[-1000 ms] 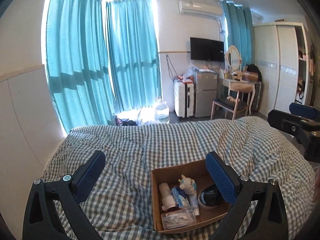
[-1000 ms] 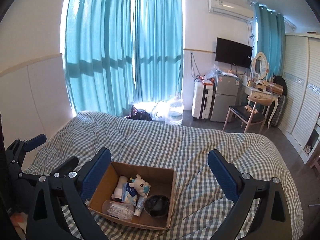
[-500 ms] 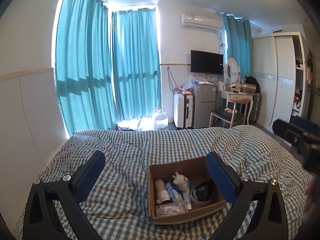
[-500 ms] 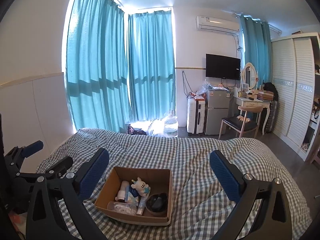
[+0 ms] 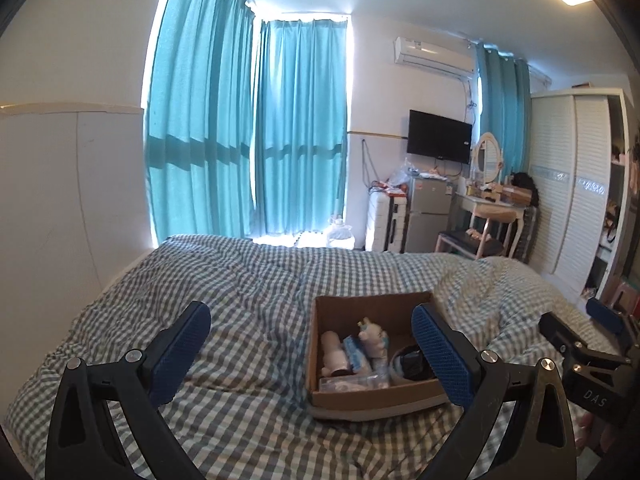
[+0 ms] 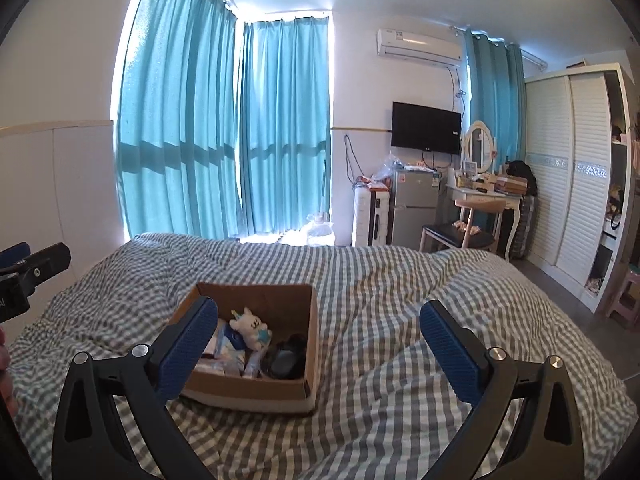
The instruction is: Organize objects
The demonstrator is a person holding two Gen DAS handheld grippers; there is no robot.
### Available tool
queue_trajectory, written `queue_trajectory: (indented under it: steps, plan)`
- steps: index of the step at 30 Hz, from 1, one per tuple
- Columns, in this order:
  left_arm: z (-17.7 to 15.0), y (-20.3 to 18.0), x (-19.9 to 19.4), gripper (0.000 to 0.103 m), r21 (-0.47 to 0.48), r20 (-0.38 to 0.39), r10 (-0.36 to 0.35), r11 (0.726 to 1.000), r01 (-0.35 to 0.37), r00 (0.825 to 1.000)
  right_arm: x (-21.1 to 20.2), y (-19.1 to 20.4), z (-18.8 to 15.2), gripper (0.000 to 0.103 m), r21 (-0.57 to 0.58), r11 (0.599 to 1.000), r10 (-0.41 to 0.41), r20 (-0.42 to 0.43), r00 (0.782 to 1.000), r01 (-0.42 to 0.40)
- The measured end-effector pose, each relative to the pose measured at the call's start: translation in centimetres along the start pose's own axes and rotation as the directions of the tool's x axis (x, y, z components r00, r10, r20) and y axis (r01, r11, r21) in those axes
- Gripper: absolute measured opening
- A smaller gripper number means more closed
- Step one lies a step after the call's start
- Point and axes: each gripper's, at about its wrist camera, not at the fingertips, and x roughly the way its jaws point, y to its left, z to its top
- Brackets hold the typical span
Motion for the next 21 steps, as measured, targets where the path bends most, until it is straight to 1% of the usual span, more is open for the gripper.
queue_trajectory:
  steps: [1,5,8,12,21]
  plan:
    - [-0.7,-0.2,0.0,0.103,0.017,-0.011,0.017,1.0,-0.017,1.0,0.1,0.0,-0.6,0.102,0.0,1.0,-0.002,-0.008,1.0,0.002]
    - [-2.3,-0.7,-0.2,0.103,0.043,-0.021,0.023,0.999,-0.022,1.0,0.2,-0.1,-2.5,0.102,-0.013,1.0,-0.009,-0.032,0.999,0.009]
    - [-2.8,-0.5,0.0,0.103,0.033,-0.04,0.02,0.999,-0.019,0.999,0.1,-0.4,-3.1,0.102,-0.003,1.0,-0.001,-0.045,0.999,0.0]
    - [-2.8,-0.4,0.1,0.103,0.013,-0.048,0.006,1.0,-0.006,0.999,-0.2,-0.1,-2.9,0.102,-0.023,1.0,-0.006,-0.039,0.999,0.005]
    - [-2.9,-0.8,-0.1,0.103,0.038,-0.047,0.002,0.999,0.0,0.999,-0.9,0.1,-2.5,0.102,-0.02,1.0,-0.01,-0.027,1.0,0.01]
